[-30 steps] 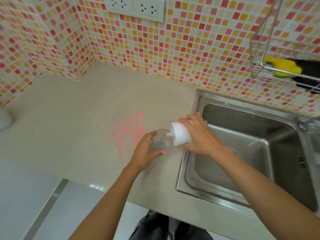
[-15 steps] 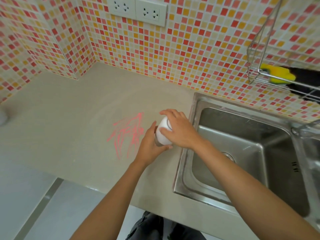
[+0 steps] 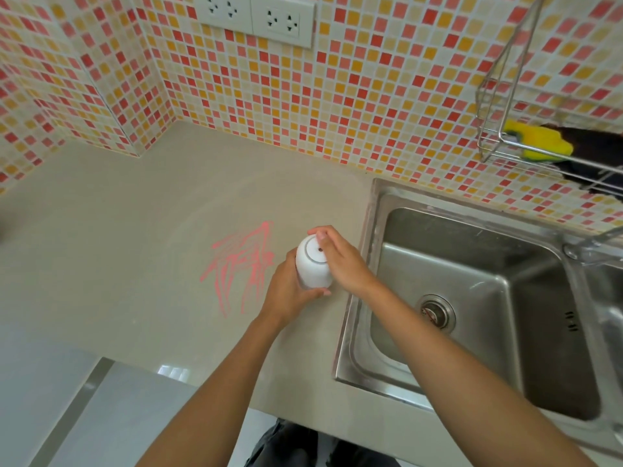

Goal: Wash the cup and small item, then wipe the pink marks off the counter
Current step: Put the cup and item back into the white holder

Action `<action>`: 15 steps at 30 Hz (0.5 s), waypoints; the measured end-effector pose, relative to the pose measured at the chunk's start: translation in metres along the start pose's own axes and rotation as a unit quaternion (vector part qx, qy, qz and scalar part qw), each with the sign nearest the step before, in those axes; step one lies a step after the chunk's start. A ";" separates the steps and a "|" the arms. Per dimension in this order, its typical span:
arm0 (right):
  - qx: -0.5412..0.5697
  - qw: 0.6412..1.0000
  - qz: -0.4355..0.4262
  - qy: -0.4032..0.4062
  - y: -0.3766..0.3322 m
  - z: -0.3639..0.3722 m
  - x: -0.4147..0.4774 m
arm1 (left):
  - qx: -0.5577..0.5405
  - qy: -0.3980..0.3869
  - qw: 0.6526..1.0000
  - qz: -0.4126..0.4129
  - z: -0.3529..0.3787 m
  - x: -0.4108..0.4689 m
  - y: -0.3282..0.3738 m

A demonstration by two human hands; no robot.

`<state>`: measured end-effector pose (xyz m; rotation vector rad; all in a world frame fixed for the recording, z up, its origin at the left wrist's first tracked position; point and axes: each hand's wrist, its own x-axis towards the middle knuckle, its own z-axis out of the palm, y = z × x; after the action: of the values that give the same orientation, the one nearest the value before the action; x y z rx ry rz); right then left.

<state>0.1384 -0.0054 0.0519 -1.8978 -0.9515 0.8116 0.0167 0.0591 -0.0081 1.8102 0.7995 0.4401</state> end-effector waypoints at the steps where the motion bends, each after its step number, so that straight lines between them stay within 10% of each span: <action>1: -0.002 1.000 -0.002 0.003 0.003 0.002 0.000 | 0.002 -0.002 1.000 -0.004 0.001 0.000 -0.003; 15: 0.012 0.998 -0.022 0.051 0.021 0.017 0.008 | 0.008 -0.003 1.000 -0.016 0.006 0.003 -0.015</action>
<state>0.1344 0.0006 0.0249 -1.8726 -0.9124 0.6911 0.0178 0.0603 -0.0240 1.8110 0.8288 0.4075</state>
